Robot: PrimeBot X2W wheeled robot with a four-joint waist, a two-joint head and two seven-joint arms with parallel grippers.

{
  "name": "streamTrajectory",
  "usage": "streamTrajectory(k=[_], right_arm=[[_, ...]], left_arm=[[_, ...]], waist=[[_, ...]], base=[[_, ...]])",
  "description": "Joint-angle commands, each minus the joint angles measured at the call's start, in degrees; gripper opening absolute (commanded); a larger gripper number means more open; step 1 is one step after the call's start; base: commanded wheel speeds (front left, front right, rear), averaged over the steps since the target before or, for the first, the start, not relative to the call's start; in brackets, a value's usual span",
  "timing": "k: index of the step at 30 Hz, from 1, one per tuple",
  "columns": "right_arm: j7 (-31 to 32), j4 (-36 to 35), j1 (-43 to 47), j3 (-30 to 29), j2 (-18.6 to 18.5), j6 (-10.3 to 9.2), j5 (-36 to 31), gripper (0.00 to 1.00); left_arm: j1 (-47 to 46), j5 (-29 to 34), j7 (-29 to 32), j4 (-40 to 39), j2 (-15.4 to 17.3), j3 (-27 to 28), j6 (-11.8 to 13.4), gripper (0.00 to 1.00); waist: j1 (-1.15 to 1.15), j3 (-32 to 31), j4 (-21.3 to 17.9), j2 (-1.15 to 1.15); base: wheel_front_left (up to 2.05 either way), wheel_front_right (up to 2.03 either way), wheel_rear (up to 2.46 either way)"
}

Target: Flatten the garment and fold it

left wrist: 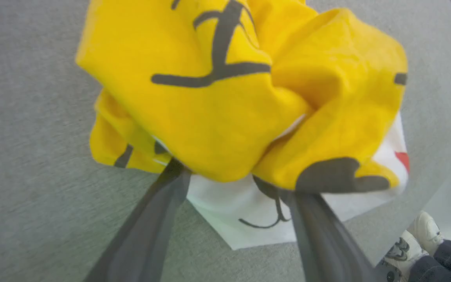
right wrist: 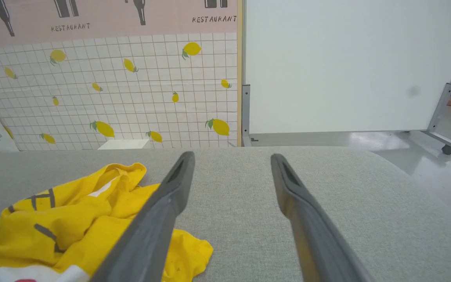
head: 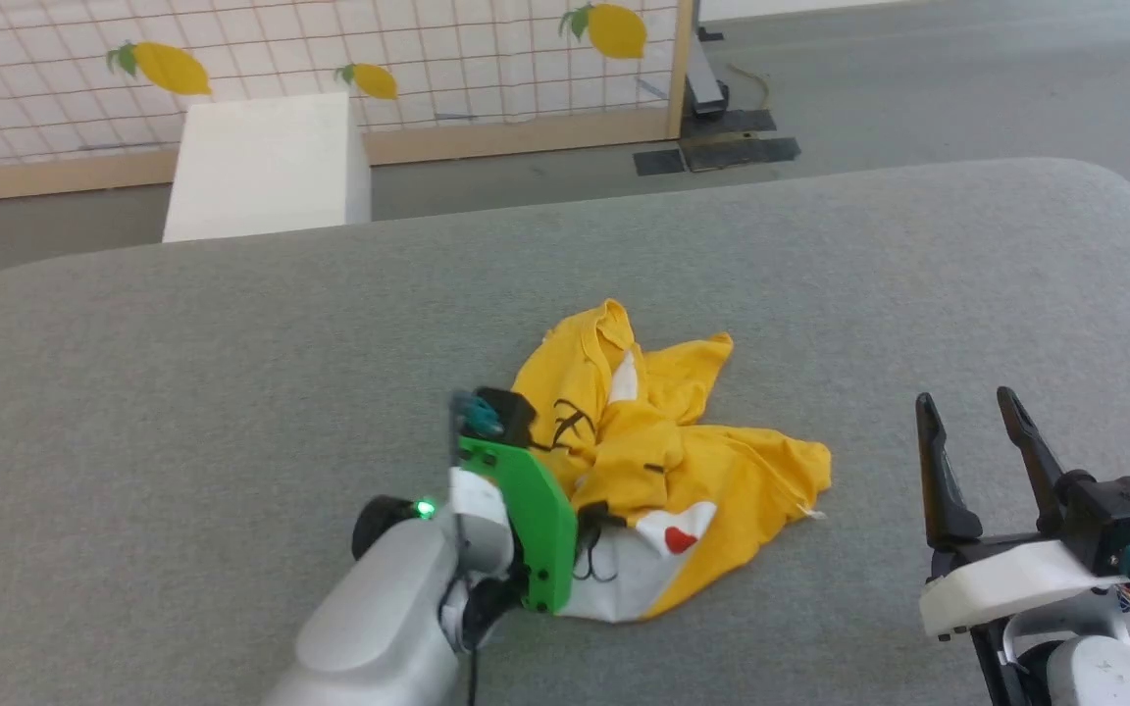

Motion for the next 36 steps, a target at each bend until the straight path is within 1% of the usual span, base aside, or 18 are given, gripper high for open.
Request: streamTrajectory(k=[1,2,3,4,10,13,17,20,25,28,31,34,36], right_arm=[[0.13,-0.39,0.66,0.10,0.02,-0.09,-0.20,1.00],[0.18,-0.43,0.71,0.17,0.02,-0.09,-0.22,1.00],[0.34,-0.64,0.82,0.31,0.02,-0.09,-0.23,1.00],[0.40,-0.74,0.86,0.34,0.02,-0.09,-0.26,1.00],[0.68,-1.32,1.09,0.34,0.02,-0.09,-0.28,1.00],[0.86,-1.64,1.31,0.31,0.02,-0.09,-0.32,1.00],[1.23,-1.99,1.48,0.50,0.02,-0.09,-0.66,1.00],[1.71,-2.24,1.30,0.88,0.02,-0.09,-1.11,1.00],[2.94,-2.50,0.62,2.08,0.02,-0.09,-1.58,1.00],[4.29,-2.48,-0.12,2.52,0.02,-0.09,-1.90,1.00],[7.49,-1.72,-1.66,3.77,0.02,-0.09,-2.03,1.00],[14.03,0.64,-4.07,5.49,0.02,-0.09,-1.40,1.00],[20.22,2.93,-6.26,6.58,0.02,-0.09,-0.84,1.00]], left_arm=[[1.23,-0.79,-3.12,-1.86,1.02,1.36,0.65,1.00],[1.63,-0.96,-5.75,-3.40,1.26,2.41,0.84,1.00],[3.08,-0.86,-15.36,-8.48,2.31,5.88,1.23,1.00],[3.63,-0.02,-18.76,-10.08,3.17,6.64,1.35,1.00],[7.48,3.32,-36.32,-16.38,6.64,11.95,3.44,1.00],[9.73,4.73,-40.85,-17.80,7.95,13.91,4.39,1.00],[12.63,6.74,-42.46,-19.80,8.81,16.13,5.05,1.00],[14.69,9.02,-42.67,-21.47,9.05,19.03,5.23,1.00],[19.98,13.00,-42.70,-25.75,6.82,24.14,5.56,1.00],[22.35,14.80,-42.71,-27.50,5.24,26.16,5.08,1.00],[23.77,16.21,-42.71,-28.57,3.65,28.14,4.33,1.00],[24.69,17.47,-42.71,-29.35,2.29,29.21,3.75,1.00],[25.05,18.22,-42.72,-30.01,1.47,29.52,3.48,1.00]], waist=[[0.00,-0.77,1.69,0.00],[0.00,-0.97,2.08,0.00],[0.00,-1.31,3.09,0.00],[0.00,-1.42,3.45,0.00],[0.00,-1.78,4.67,0.00],[0.00,-1.93,5.08,0.00],[0.00,-2.01,5.66,0.00],[0.00,-1.82,6.31,0.00],[0.00,-1.44,7.45,0.00],[0.00,-0.99,8.42,0.00],[0.00,-0.46,9.24,0.00],[0.00,0.15,9.94,0.00],[0.00,0.61,10.39,0.00]], base=[[0.00,0.00,0.00],[0.00,0.00,0.00],[0.00,0.00,0.00],[0.00,0.00,0.00],[0.00,0.00,0.00],[0.00,0.00,0.00],[0.00,0.00,0.00],[0.00,0.00,0.00],[0.00,0.00,0.00],[0.00,0.00,0.00],[0.00,0.00,0.00],[0.00,0.00,0.00],[0.00,0.00,0.00]])
